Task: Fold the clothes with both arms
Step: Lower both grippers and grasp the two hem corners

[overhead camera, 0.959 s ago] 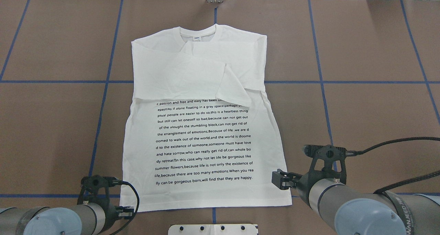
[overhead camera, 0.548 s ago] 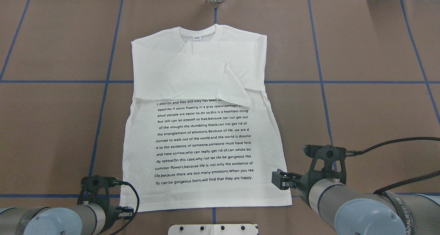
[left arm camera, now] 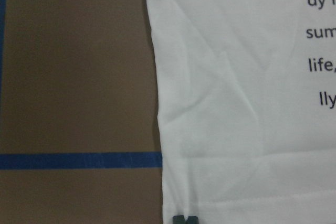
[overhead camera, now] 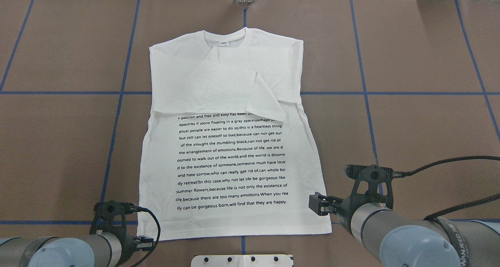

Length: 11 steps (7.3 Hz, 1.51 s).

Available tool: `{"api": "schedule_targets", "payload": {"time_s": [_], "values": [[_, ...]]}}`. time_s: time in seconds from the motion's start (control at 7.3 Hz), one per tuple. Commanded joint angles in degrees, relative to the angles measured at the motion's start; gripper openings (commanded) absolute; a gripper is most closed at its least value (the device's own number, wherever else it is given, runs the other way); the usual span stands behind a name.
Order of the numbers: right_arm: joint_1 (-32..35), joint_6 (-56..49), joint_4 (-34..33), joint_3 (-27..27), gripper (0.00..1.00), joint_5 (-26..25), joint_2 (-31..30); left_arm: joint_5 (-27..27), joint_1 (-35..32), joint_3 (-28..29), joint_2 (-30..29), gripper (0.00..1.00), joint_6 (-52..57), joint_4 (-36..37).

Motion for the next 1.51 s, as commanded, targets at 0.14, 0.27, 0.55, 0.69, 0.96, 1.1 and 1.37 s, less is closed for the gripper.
{"api": "schedule_targets", "payload": {"time_s": [0.14,0.27,0.55,0.69,0.96,1.1,1.37], "values": [[-3.4,3.0,12.3,-6.0,0.86,-6.8,-4.6,-0.2,-0.7,-5.1,-0.2,0.00,-0.1,0.2],[-5.8,5.0,12.3,-6.4,0.66,-9.1,-5.7,-0.2,-0.7,-5.5,-0.3,0.00,-0.1,0.2],[-9.0,5.3,12.3,-8.5,0.62,-12.7,-5.6,-0.3,-0.7,-6.0,-0.3,0.00,-0.1,0.2],[-9.7,5.7,12.3,-9.8,0.62,-13.6,-5.4,-0.3,-0.7,-6.1,-0.3,0.00,-0.1,0.2],[-10.7,6.3,12.3,-11.2,0.60,-14.1,-4.8,-0.3,-0.7,-6.2,-0.4,0.00,-0.1,0.2],[-11.4,6.7,12.3,-12.1,0.60,-15.4,-4.7,-0.3,-0.7,-6.2,-0.4,0.00,-0.1,0.2],[-12.3,7.4,12.3,-12.2,0.56,-16.0,-4.6,-0.3,-0.7,-6.2,-0.4,0.00,-0.1,0.2]]}}
